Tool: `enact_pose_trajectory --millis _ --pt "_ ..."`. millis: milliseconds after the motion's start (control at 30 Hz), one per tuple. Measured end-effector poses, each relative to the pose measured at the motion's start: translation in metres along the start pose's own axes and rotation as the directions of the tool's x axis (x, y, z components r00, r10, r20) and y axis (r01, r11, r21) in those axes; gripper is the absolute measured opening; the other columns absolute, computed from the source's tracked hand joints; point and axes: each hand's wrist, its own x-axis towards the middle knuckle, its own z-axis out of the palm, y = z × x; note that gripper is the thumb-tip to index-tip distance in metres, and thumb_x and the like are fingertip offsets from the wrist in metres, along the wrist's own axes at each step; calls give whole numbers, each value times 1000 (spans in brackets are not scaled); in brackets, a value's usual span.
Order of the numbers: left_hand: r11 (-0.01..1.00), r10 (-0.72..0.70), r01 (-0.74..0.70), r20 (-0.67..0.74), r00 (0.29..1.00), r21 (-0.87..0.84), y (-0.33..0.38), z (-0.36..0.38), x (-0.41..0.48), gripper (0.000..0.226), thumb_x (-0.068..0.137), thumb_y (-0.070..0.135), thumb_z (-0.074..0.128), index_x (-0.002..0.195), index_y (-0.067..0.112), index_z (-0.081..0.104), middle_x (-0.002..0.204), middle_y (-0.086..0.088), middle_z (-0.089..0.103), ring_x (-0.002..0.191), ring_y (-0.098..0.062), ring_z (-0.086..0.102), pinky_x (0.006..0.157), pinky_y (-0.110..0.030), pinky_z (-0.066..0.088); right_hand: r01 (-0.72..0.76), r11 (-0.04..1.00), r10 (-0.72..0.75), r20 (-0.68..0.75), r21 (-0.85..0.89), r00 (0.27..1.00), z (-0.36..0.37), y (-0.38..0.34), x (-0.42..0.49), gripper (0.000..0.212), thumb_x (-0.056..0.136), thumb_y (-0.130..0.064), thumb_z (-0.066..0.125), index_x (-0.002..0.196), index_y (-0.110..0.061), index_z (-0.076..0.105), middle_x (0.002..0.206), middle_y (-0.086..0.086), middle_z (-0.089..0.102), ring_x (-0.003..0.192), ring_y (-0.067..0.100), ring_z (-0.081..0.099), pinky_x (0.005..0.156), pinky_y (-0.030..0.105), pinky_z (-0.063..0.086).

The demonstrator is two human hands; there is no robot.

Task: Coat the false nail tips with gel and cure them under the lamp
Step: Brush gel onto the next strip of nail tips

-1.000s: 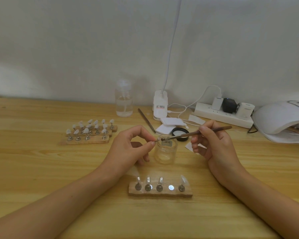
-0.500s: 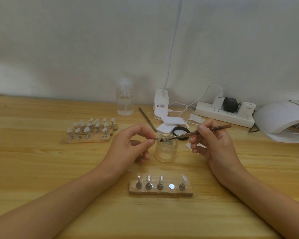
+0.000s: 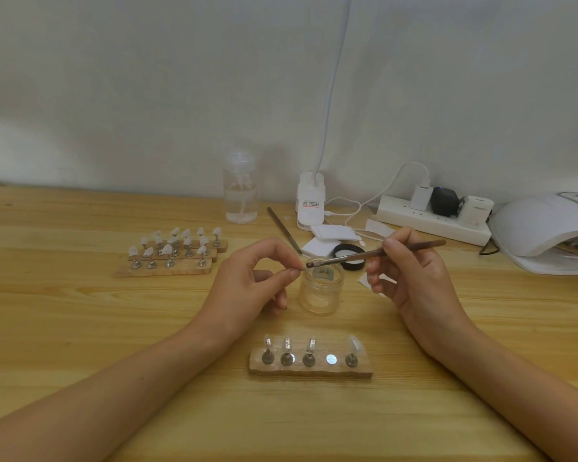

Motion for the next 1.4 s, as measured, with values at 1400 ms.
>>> enact_pose_trajectory --millis 1400 --pt "1000 19 -19 -6 1000 14 5 2 -1 8 89 1 66 86 8 66 60 10 62 51 -13 58 49 -24 49 -40 999 40 -32 27 999 -1 2 2 15 87 -27 57 85 -13 52 68 5 65 61 14 61 51 22 51"
